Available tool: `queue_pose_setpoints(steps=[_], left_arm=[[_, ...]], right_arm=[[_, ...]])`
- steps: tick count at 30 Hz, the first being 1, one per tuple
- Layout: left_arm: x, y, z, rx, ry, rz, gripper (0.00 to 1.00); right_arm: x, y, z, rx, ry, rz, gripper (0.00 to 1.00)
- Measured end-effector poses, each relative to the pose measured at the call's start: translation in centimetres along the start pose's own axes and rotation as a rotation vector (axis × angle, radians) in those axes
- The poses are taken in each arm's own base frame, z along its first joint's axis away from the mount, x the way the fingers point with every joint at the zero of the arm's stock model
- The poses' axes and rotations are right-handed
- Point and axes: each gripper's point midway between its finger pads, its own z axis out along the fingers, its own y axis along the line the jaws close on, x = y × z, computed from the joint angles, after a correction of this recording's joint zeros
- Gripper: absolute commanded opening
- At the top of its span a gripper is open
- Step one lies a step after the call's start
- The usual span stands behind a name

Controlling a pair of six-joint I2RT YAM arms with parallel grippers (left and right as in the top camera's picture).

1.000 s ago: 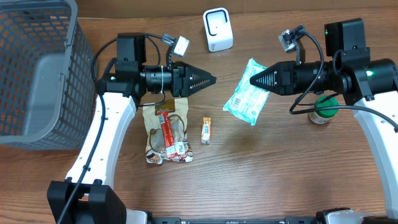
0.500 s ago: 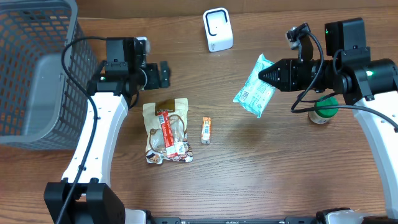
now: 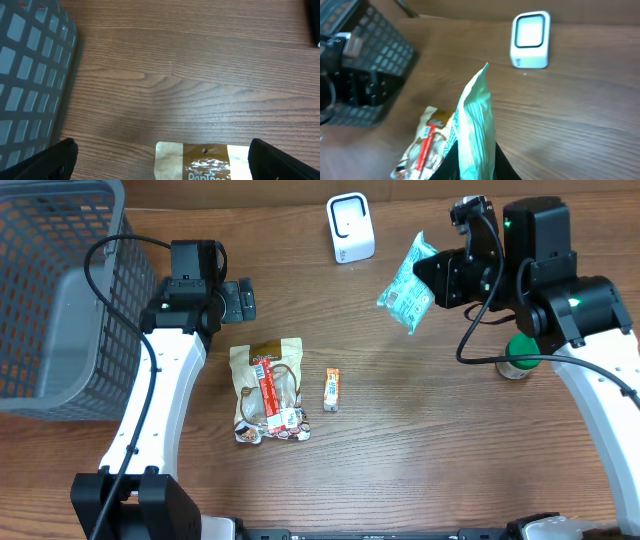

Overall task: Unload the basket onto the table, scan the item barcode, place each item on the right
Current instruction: 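Carry the mint-green packet up to the white scanner with the right gripper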

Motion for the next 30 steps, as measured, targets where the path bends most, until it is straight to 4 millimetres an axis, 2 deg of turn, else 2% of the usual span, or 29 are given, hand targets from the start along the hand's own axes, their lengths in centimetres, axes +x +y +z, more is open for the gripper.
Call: queue_pose_setpoints(steps=[8,10,12,17,23,27,30], left_arm=[[0.0,0.1,0.0,-0.005,0.000,0.000,1.00],[0.0,0.1,0.0,-0.005,-0.001,0.000,1.00],[0.0,0.1,0.0,-0.005,0.000,0.000,1.00],[0.0,0.1,0.0,-0.007,-0.001,0.000,1.00],[0.0,0.1,0.0,-0.008,-0.001,0.000,1.00],[0.0,0.1,0.0,-0.008,-0.001,0.000,1.00],[0.0,0.1,0.0,-0.008,-0.001,0.000,1.00]], right_arm=[[-7.7,-0.1,-0.7,0.107,-0.083,-0.081,0.03],[-9.7,-0.3,-0.1,0.144,-0.117,-0.148,0.04],[-10.7,-0.4,0.9,0.170,-0.138,-0.218,0.03],[-11.1,0.0,5.8,0.242,-0.132,-0.429,0.03],[-10.4,0.7,11.9,0.341,-0.111,-0.631,0.04],[-10.0,0.1,16.0,0.437,-0.107,-0.733,0.03],[-9.5,-1.3,19.3,0.515,-0.108,-0.770,0.03]])
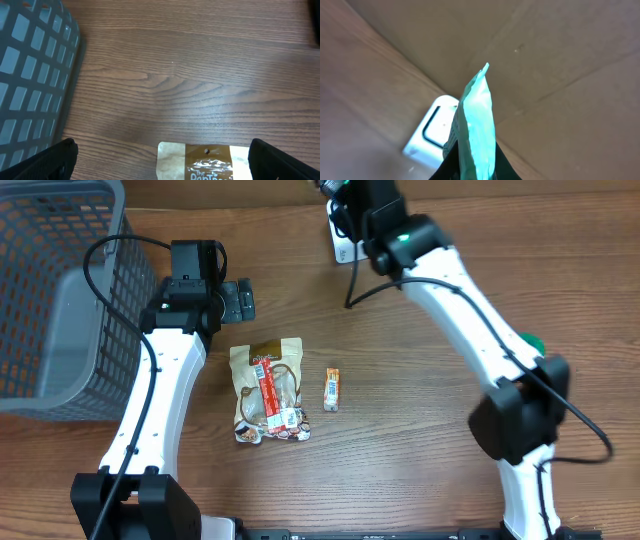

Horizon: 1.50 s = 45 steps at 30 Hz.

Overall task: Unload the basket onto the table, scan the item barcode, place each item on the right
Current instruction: 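Carry the mint-green packet up to the white scanner with the right gripper, then hold the packet against the white scanner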

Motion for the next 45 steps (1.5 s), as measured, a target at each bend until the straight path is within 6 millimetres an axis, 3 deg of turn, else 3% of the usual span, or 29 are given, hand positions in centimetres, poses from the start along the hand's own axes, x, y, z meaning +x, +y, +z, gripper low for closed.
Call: queue_pose_setpoints(steps=[5,12,20,26,32,41,45], left_arm=[[0.0,0.0,0.0,-0.001,0.000,0.000,1.00],[0.0,0.1,0.0,-0.003,0.000,0.000,1.00],[0.0,0.1,0.0,-0.003,0.000,0.000,1.00],[0.0,0.1,0.0,-0.003,0.000,0.000,1.00],[0.0,0.1,0.0,-0.003,0.000,0.000,1.00],[0.0,0.1,0.0,-0.003,0.000,0.000,1.00],[0.0,0.1,0.0,-0.003,0.000,0.000,1.00]], right_arm=[[2.5,1.0,4.7,0.100,0.034,-0.023,0.03],[3.7,1.0,7.7,0.208,0.019,-0.003,0.03],[2.4,-1.0,7.7,0.335,-0.048,0.056,0.04],[2.1,-1.0,7.7,0.354,-0.064,0.067,0.04],[2.7,0.2,8.5,0.348,-0.060,0.059,0.04],[5.8,2.7,11.1,0.318,0.004,-0.007,0.03],[5.8,3.0,11.1,0.318,0.006,-0.017,0.04]])
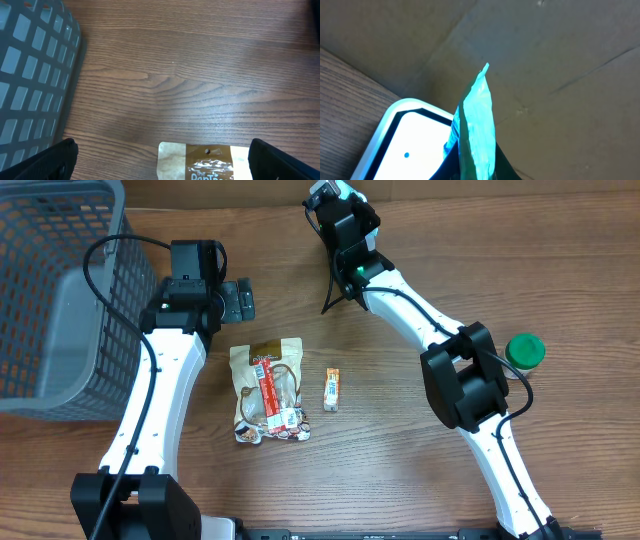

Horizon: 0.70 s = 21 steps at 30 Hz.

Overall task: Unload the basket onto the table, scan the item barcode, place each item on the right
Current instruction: 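Hold the packet against the white scanner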

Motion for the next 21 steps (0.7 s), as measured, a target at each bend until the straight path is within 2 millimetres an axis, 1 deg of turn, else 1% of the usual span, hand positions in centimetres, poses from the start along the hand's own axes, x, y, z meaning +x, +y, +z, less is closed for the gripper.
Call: queue_pose_setpoints(steps=[8,14,21], left_arm=[[0.0,0.0,0.0,0.000,0.000,0.000,1.00],[0.0,0.0,0.0,0.000,0.000,0.000,1.00],[0.0,0.0,0.0,0.000,0.000,0.000,1.00]], right_arm=[[0.0,1.6,-0.7,-0.039,0.013,-0.038,0.03],[0.6,2.6,-1.0,-0.067,0.037,-0.063,0.04],[0.6,2.9,-1.2,-0.074,0.043,0.007,0.03]])
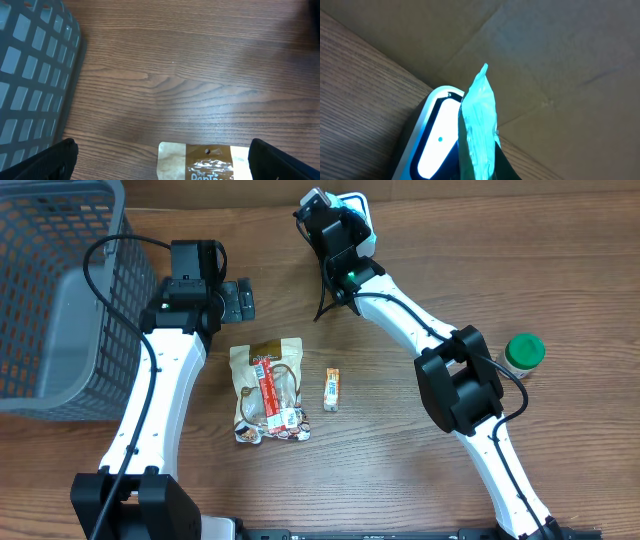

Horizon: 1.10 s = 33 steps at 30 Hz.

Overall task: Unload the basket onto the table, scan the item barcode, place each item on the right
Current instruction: 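Hold the packet against the white scanner, then carry the packet right and lower it onto the table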

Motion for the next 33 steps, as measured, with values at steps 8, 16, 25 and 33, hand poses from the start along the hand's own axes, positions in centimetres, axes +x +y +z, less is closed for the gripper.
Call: queue_pose_setpoints(steps=[8,16,25,33], left_arm=[[0.0,0.0,0.0,0.000,0.000,0.000,1.00],[0.0,0.0,0.0,0.000,0.000,0.000,1.00],[0.0,0.0,0.0,0.000,0.000,0.000,1.00],[0.0,0.0,0.0,0.000,0.000,0.000,1.00]], right_arm=[[0.6,-1.0,-0.5,0.034,0.049,0.024,0.04],[-0.6,-4.3,-5.6,-0.060,0.137,0.078,0.03],[1.6,-7.6,-17.2,-0.454,0.365,0.195,0.04],[12.7,-8.0,-20.7,-0.670,0.812,0.284,0.04]])
